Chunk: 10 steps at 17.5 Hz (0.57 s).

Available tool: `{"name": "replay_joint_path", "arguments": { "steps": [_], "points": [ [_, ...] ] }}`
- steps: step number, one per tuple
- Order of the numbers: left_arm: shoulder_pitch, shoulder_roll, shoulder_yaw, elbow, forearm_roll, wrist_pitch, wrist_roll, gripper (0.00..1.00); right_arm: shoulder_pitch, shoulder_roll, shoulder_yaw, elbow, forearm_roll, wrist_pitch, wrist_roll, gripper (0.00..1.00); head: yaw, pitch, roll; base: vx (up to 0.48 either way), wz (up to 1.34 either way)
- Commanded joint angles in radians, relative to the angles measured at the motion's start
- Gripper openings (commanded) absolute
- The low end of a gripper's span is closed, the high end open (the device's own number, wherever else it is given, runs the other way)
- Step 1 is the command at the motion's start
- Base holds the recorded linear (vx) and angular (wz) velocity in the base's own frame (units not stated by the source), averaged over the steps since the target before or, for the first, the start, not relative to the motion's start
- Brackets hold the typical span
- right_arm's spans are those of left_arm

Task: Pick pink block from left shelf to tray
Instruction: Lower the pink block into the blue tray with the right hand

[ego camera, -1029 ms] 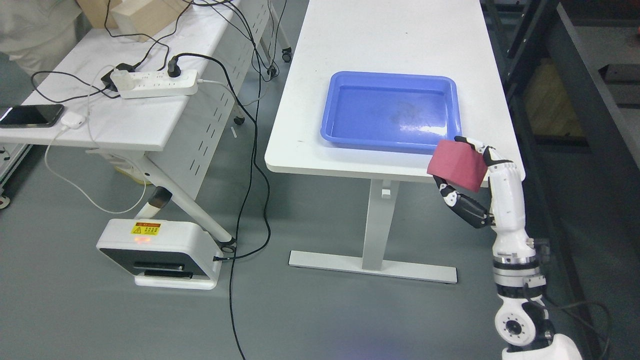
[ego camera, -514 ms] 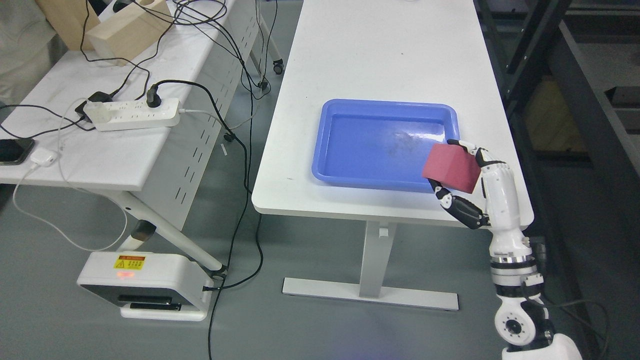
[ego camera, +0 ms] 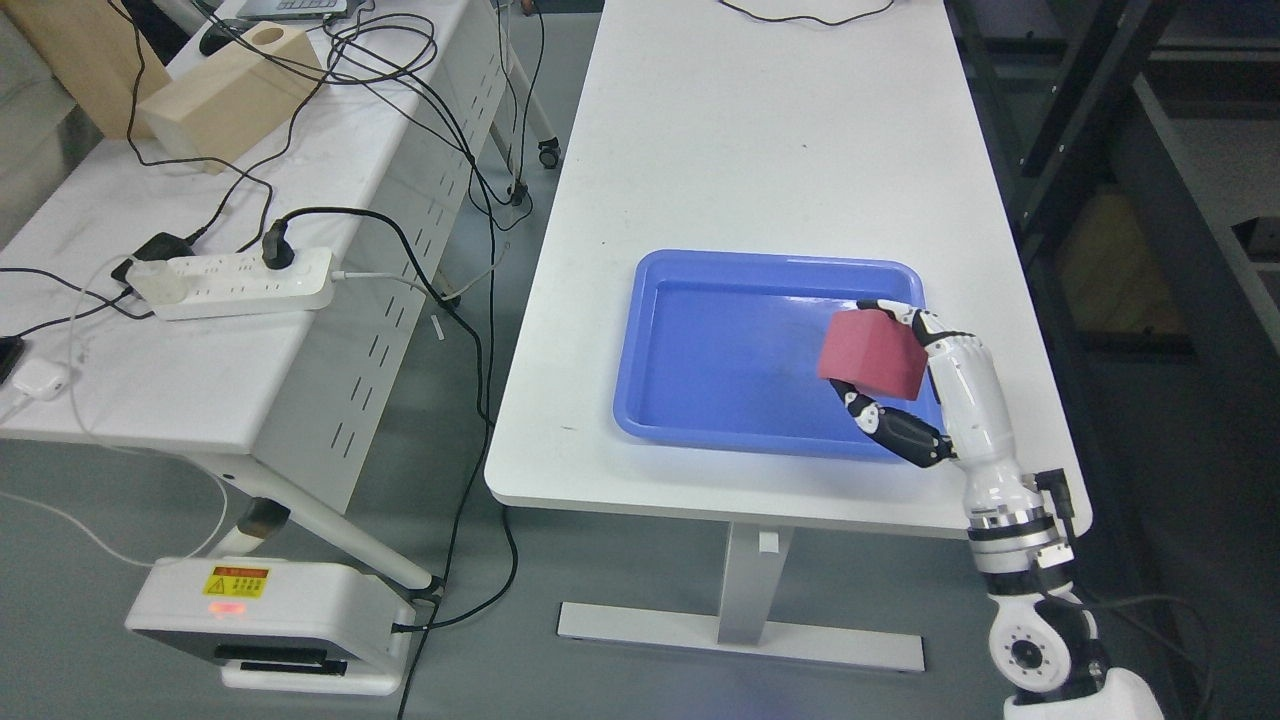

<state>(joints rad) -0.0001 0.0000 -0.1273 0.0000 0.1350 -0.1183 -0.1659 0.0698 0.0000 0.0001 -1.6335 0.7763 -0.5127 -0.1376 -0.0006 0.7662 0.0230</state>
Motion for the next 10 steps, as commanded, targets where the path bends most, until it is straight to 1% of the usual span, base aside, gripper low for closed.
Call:
{"name": "replay_joint_path", "arguments": {
  "steps": [1, 5, 10],
  "points": [
    [0.02, 0.017, 0.0, -0.017, 0.0, 0.0, 0.0, 1.0, 0.002, -0.017, 0.049, 0.001, 0.004, 0.003, 0.056, 0.07, 0.0, 0.0, 0.0, 0.165, 0.0],
    [0.02, 0.017, 0.0, -0.017, 0.0, 0.0, 0.0, 1.0, 0.002, -0.017, 0.086, 0.006, 0.012, 0.003, 0.197, 0.09, 0.0, 0.0, 0.0, 0.15, 0.0],
    [0.02, 0.017, 0.0, -0.017, 0.0, 0.0, 0.0, 1.0, 0.004, -0.017, 0.1, 0.009, 0.014, 0.002, 0.28, 0.11, 0.0, 0.0, 0.0, 0.103, 0.0]
  ]
}}
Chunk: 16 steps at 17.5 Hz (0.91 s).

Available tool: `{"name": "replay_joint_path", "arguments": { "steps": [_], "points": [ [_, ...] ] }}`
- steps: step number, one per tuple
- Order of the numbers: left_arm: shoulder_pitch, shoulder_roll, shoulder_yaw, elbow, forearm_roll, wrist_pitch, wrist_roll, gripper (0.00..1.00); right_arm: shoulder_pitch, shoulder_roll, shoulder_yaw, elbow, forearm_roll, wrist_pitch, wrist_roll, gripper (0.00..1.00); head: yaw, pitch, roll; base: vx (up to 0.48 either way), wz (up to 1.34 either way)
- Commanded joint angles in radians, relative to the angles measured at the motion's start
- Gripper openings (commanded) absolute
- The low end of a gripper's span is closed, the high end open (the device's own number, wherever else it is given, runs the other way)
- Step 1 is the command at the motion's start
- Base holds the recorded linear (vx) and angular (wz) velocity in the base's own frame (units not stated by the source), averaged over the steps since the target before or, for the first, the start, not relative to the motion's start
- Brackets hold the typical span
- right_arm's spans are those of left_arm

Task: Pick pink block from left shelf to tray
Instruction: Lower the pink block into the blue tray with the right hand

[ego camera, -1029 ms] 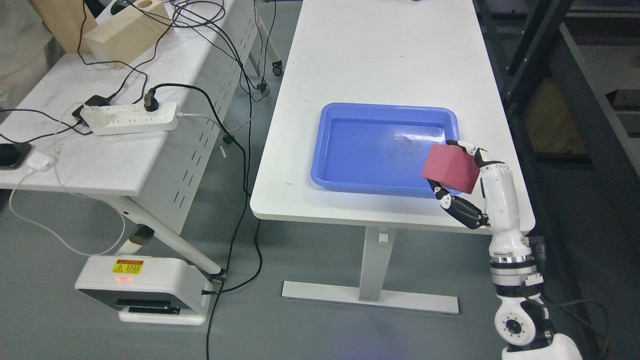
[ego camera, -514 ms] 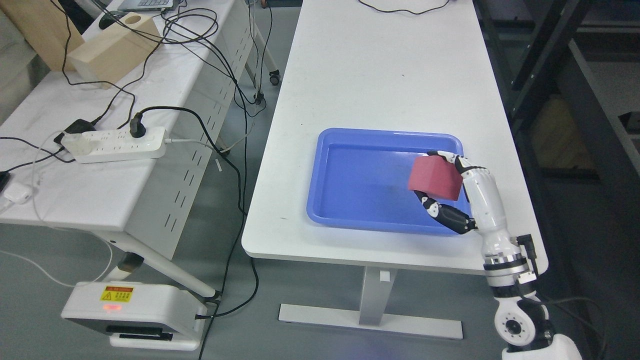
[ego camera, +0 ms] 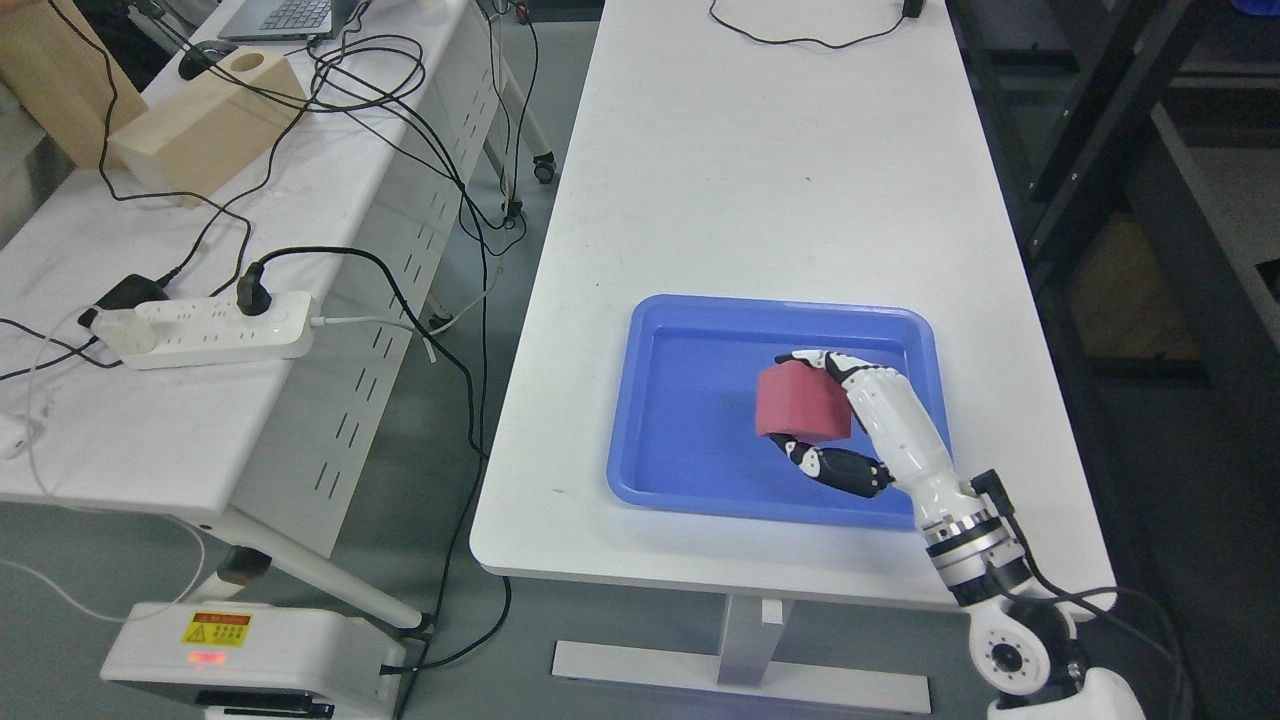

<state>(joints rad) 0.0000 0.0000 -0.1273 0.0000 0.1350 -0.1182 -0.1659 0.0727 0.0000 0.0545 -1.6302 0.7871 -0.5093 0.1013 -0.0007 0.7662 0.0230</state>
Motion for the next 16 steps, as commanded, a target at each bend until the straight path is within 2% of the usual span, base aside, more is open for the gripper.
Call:
{"name": "replay_joint_path", "arguments": {
  "steps": [1, 3, 5, 14, 16],
  "points": [
    [0.02, 0.017, 0.0, -0.017, 0.0, 0.0, 0.0, 1.0, 0.002, -0.017, 0.045, 0.006, 0.003, -0.002, 0.046, 0.11, 0.0, 0.0, 0.0, 0.081, 0.0],
    [0.02, 0.017, 0.0, -0.017, 0.0, 0.0, 0.0, 1.0, 0.004, -0.017, 0.045, 0.006, 0.001, -0.002, 0.052, 0.12, 0.0, 0.0, 0.0, 0.069, 0.0],
    [0.02, 0.017, 0.0, -0.017, 0.0, 0.0, 0.0, 1.0, 0.006, -0.017, 0.054, 0.006, 0.001, 0.003, 0.054, 0.18, 0.0, 0.0, 0.0, 0.053, -0.01],
    [0.02, 0.017, 0.0, -0.017, 0.0, 0.0, 0.0, 1.0, 0.006, -0.017, 0.073, 0.013, -0.014, 0.107, 0.116, 0.7, 0.0, 0.0, 0.0, 0.028, 0.0],
    [0.02, 0.017, 0.0, -0.017, 0.0, 0.0, 0.0, 1.0, 0.006, -0.017, 0.073, 0.015, -0.031, 0.135, 0.143, 0.78, 0.0, 0.0, 0.0, 0.0, 0.0]
  ]
}}
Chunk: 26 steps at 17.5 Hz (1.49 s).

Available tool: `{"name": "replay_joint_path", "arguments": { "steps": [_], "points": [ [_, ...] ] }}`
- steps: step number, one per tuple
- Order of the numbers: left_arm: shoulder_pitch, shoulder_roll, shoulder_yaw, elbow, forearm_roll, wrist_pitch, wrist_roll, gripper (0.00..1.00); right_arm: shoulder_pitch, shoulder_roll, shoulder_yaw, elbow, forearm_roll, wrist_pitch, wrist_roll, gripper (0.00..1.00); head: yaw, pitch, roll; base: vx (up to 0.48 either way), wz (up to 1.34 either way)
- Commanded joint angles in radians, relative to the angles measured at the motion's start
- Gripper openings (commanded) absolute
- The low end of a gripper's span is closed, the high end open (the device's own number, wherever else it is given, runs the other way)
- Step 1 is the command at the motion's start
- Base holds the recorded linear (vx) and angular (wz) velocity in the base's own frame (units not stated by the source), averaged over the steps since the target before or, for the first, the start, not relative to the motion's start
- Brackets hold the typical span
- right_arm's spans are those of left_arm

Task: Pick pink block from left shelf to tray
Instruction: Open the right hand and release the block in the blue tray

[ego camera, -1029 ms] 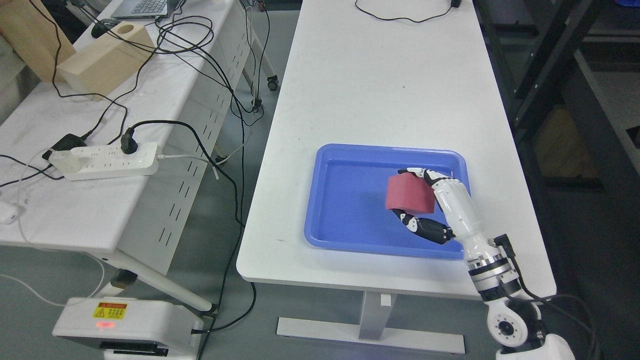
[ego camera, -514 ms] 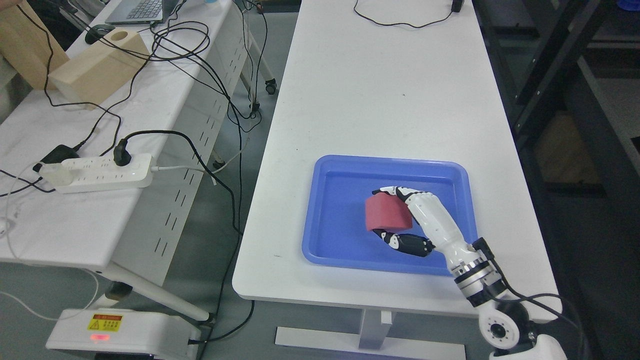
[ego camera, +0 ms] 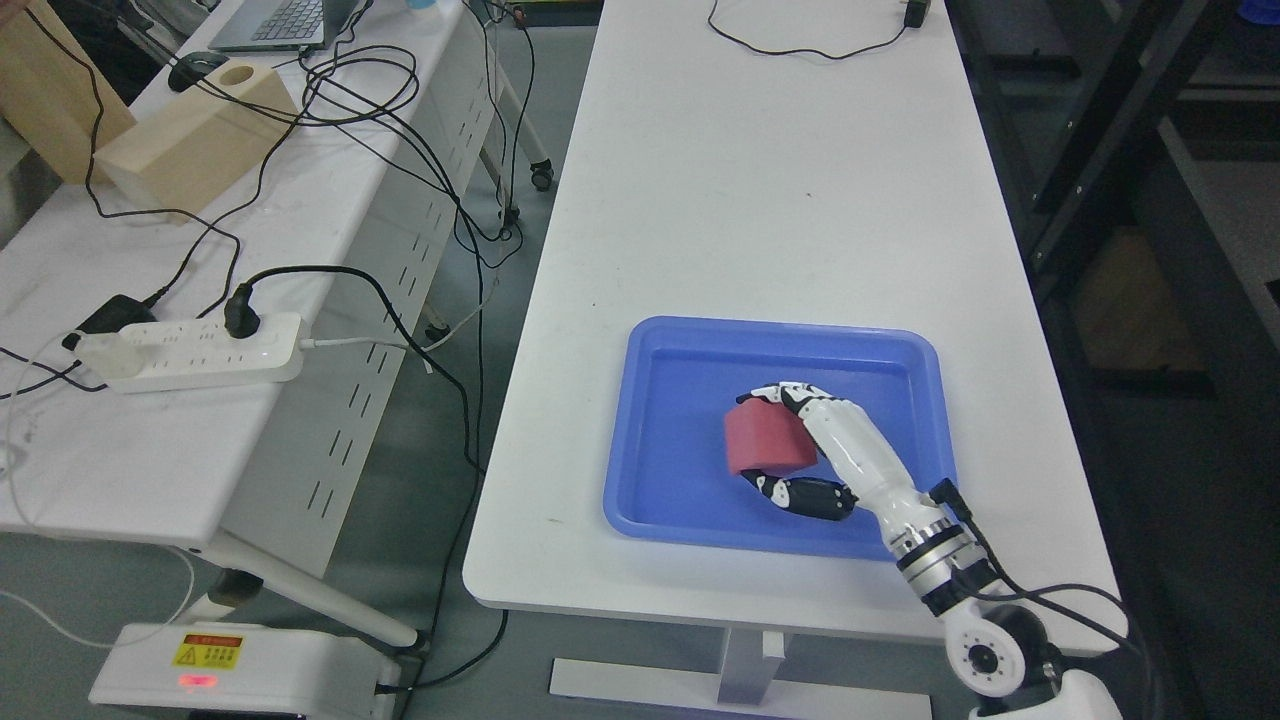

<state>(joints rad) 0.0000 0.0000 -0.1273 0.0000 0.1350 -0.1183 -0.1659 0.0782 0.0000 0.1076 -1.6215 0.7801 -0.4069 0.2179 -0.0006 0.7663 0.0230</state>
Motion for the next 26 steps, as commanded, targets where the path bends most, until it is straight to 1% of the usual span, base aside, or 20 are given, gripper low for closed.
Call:
{"name": "replay_joint_path", "arguments": {
  "steps": [1, 7, 11, 13, 17, 21, 24, 26],
  "points": [
    [0.02, 0.017, 0.0, -0.017, 0.0, 0.0, 0.0, 1.0, 0.002, -0.017, 0.018, 0.006, -0.051, 0.046, 0.032, 0.8, 0.0, 0.0, 0.0, 0.0, 0.0],
    [0.02, 0.017, 0.0, -0.017, 0.0, 0.0, 0.0, 1.0, 0.002, -0.017, -0.011, 0.005, -0.185, 0.054, 0.044, 0.91, 0.0, 0.0, 0.0, 0.0, 0.0],
    [0.02, 0.017, 0.0, -0.017, 0.0, 0.0, 0.0, 1.0, 0.003, -0.017, -0.091, 0.0, -0.401, 0.043, 0.035, 0.95, 0.0, 0.0, 0.0, 0.0, 0.0],
    [0.02, 0.017, 0.0, -0.017, 0.0, 0.0, 0.0, 1.0, 0.003, -0.017, -0.121, -0.004, -0.479, 0.025, 0.034, 0.98, 0.0, 0.0, 0.0, 0.0, 0.0],
    [0.02, 0.017, 0.0, -0.017, 0.0, 0.0, 0.0, 1.0, 0.002, -0.017, -0.177, -0.006, -0.622, -0.003, 0.032, 0.99, 0.0, 0.0, 0.0, 0.0, 0.0],
    [0.02, 0.017, 0.0, -0.017, 0.0, 0.0, 0.0, 1.0, -0.006, -0.017, -0.174, -0.001, -0.64, 0.002, 0.028, 0.99, 0.0, 0.0, 0.0, 0.0, 0.0],
    [0.02, 0.017, 0.0, -0.017, 0.0, 0.0, 0.0, 1.0, -0.009, -0.017, -0.18, 0.0, -0.667, 0.006, -0.012, 0.99, 0.0, 0.0, 0.0, 0.0, 0.0],
    [0.02, 0.017, 0.0, -0.017, 0.0, 0.0, 0.0, 1.0, -0.008, -0.017, -0.183, 0.003, -0.667, 0.019, -0.009, 0.99, 0.0, 0.0, 0.0, 0.0, 0.0]
  ]
}}
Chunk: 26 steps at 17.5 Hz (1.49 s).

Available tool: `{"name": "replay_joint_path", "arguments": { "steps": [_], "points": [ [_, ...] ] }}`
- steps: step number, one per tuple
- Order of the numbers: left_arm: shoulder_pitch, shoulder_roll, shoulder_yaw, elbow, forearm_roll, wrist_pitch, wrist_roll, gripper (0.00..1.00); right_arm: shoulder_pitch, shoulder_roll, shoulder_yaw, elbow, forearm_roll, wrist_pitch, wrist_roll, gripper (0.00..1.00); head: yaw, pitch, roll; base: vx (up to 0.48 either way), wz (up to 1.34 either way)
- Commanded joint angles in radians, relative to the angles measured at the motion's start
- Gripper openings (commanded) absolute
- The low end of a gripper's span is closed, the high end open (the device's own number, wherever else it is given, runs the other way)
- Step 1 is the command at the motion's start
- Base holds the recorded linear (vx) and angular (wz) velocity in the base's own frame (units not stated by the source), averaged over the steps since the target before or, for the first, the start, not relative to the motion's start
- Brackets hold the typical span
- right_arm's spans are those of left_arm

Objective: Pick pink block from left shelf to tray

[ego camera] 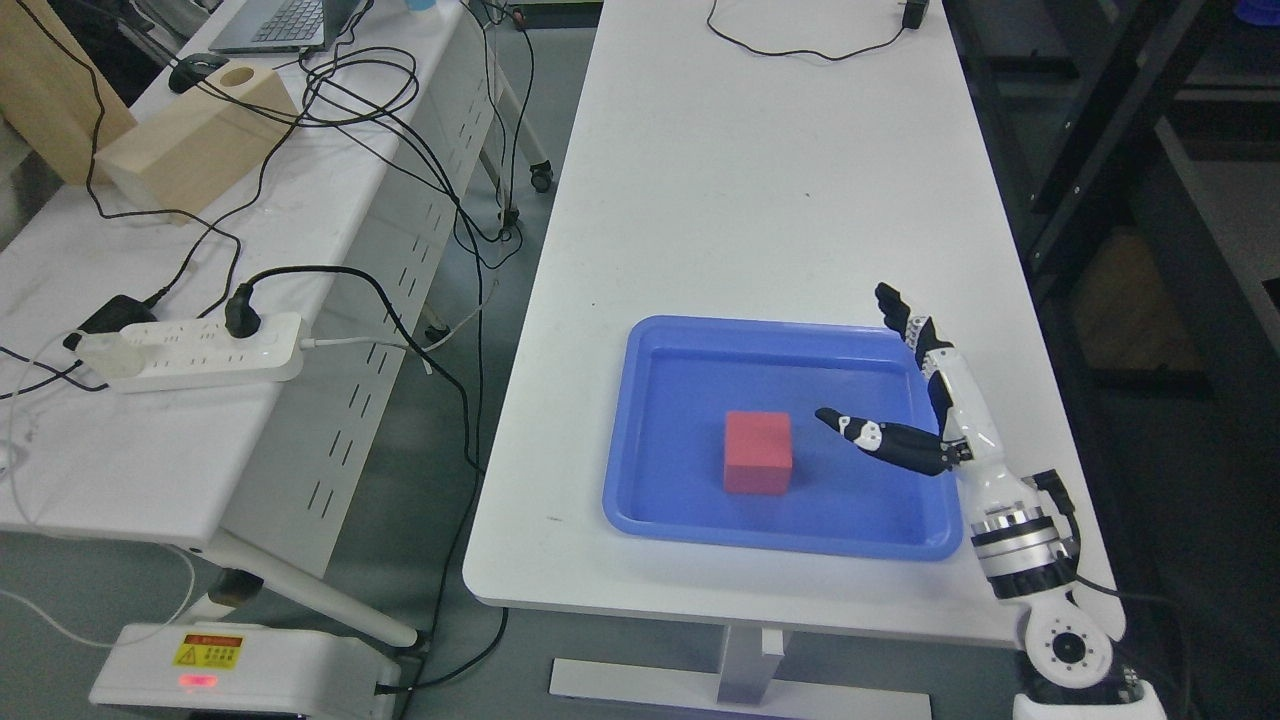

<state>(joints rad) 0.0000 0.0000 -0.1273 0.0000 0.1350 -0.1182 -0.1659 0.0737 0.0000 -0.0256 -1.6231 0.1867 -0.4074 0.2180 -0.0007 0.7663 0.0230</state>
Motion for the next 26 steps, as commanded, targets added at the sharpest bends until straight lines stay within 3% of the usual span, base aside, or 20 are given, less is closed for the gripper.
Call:
{"name": "replay_joint_path", "arguments": {
  "steps": [1, 12, 26],
  "points": [
    [0.02, 0.017, 0.0, -0.017, 0.0, 0.0, 0.0, 1.0, -0.002, -0.017, -0.05, 0.005, -0.075, 0.042, -0.006, 0.99, 0.0, 0.0, 0.0, 0.0, 0.0],
    [0.02, 0.017, 0.0, -0.017, 0.0, 0.0, 0.0, 1.0, 0.011, -0.017, -0.076, 0.005, -0.076, 0.237, 0.015, 0.99, 0.0, 0.0, 0.0, -0.068, 0.0],
    [0.02, 0.017, 0.0, -0.017, 0.0, 0.0, 0.0, 1.0, 0.012, -0.017, -0.083, 0.005, -0.079, 0.239, 0.017, 1.0, 0.0, 0.0, 0.0, -0.151, -0.11]
  ]
}}
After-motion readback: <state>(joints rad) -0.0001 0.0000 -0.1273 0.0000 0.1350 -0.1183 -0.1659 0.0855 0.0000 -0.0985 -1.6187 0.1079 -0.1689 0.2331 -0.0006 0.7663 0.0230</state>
